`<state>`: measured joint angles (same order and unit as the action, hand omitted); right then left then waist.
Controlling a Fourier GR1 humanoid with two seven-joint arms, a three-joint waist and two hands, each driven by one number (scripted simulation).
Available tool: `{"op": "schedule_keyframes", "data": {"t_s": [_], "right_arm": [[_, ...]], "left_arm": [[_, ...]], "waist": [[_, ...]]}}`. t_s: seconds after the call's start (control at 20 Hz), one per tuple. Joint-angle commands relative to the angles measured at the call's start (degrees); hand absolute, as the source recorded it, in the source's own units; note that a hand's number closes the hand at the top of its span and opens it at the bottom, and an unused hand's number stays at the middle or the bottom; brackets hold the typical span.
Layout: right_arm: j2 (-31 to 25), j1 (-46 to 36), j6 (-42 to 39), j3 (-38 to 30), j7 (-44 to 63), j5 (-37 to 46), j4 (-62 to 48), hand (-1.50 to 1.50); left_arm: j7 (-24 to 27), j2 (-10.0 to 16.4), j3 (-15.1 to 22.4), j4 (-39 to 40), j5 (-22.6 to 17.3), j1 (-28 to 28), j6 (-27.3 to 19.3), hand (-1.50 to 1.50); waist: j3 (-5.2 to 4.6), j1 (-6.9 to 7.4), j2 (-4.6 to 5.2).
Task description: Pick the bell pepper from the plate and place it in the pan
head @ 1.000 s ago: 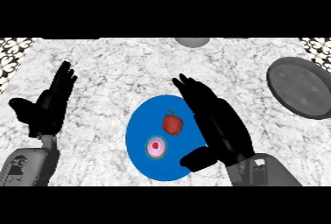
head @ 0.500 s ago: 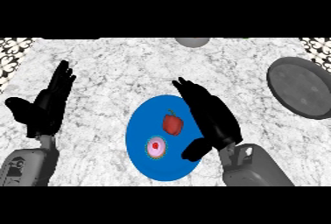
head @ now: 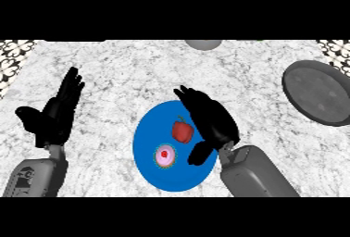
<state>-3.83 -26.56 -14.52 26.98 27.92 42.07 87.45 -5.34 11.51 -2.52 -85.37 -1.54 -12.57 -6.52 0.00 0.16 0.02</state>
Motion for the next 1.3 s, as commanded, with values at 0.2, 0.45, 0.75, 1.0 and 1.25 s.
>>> {"op": "schedule_keyframes", "data": {"t_s": [0.2,0.45,0.75,1.0,1.25], "right_arm": [[2.37,-2.26,-2.85,2.4,3.85,8.06,-7.42,-1.5],[3.77,-6.32,-2.22,4.23,7.5,7.15,-12.22,-1.5],[3.79,-3.62,-6.98,-0.35,4.77,8.33,-8.67,-1.5],[3.81,-3.79,-0.21,4.27,3.2,8.64,-16.11,-1.5],[3.82,-6.51,-1.11,2.3,2.42,7.84,-21.58,-1.5]], "left_arm": [[-0.41,0.25,-0.32,-1.7,-0.58,1.8,2.26,0.0],[2.15,-0.14,-2.12,6.17,0.54,-4.73,1.56,0.0],[-0.95,0.12,-2.86,-1.29,0.11,0.58,2.58,0.0],[-0.04,-1.14,-2.03,2.64,3.28,-3.59,0.2,0.0],[3.29,-1.63,-2.55,1.64,1.68,0.85,2.86,0.0]], "waist": [[0.0,0.32,-0.08],[-0.02,0.11,0.1],[0.0,0.05,-0.06],[0.0,0.02,0.01],[0.0,0.22,0.03]]}}
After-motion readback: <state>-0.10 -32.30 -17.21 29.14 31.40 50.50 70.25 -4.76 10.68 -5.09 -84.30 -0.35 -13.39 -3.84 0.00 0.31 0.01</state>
